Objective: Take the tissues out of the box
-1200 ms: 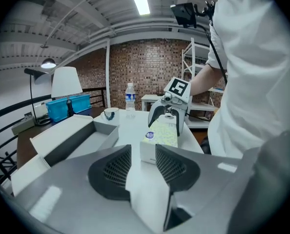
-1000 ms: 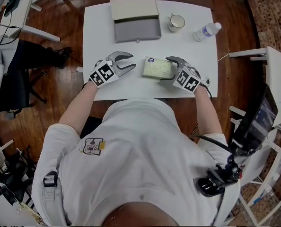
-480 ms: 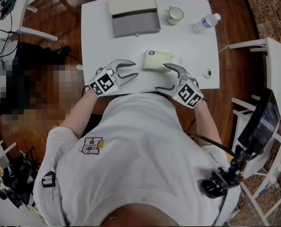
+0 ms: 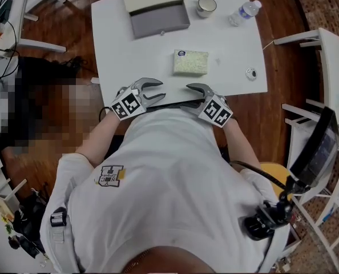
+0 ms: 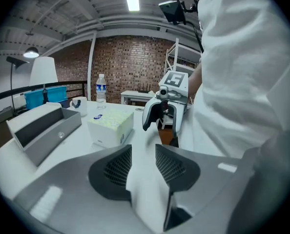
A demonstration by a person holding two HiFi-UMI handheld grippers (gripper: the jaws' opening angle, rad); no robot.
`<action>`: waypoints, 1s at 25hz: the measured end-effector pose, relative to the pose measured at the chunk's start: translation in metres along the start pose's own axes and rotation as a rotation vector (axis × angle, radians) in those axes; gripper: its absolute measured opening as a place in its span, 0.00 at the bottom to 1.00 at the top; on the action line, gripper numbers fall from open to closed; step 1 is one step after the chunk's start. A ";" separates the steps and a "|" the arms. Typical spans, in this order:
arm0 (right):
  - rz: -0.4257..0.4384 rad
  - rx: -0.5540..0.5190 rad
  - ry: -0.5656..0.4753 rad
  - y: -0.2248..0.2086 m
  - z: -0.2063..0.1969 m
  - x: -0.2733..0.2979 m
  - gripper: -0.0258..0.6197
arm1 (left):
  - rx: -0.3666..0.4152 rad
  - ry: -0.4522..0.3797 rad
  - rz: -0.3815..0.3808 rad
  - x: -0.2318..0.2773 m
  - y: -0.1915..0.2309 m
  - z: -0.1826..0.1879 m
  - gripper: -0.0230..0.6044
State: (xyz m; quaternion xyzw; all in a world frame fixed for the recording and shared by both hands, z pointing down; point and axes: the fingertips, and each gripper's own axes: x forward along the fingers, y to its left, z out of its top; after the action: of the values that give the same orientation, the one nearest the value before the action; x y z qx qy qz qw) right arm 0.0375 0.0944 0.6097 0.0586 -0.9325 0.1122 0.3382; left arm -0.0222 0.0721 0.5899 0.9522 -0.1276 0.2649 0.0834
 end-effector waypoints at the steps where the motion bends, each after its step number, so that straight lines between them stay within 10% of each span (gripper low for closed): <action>1: -0.001 0.007 0.000 0.000 -0.001 0.001 0.52 | -0.002 0.006 -0.005 0.001 -0.001 -0.002 0.24; 14: -0.004 0.014 0.010 -0.006 -0.004 0.001 0.45 | -0.004 0.014 0.001 -0.001 0.002 -0.004 0.24; 25: -0.013 0.006 0.043 -0.010 -0.002 0.008 0.12 | -0.021 0.013 0.033 -0.006 0.007 -0.008 0.24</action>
State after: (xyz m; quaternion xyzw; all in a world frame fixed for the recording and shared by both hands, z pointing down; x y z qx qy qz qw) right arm 0.0345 0.0851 0.6187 0.0632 -0.9244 0.1139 0.3586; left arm -0.0327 0.0683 0.5940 0.9472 -0.1457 0.2712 0.0900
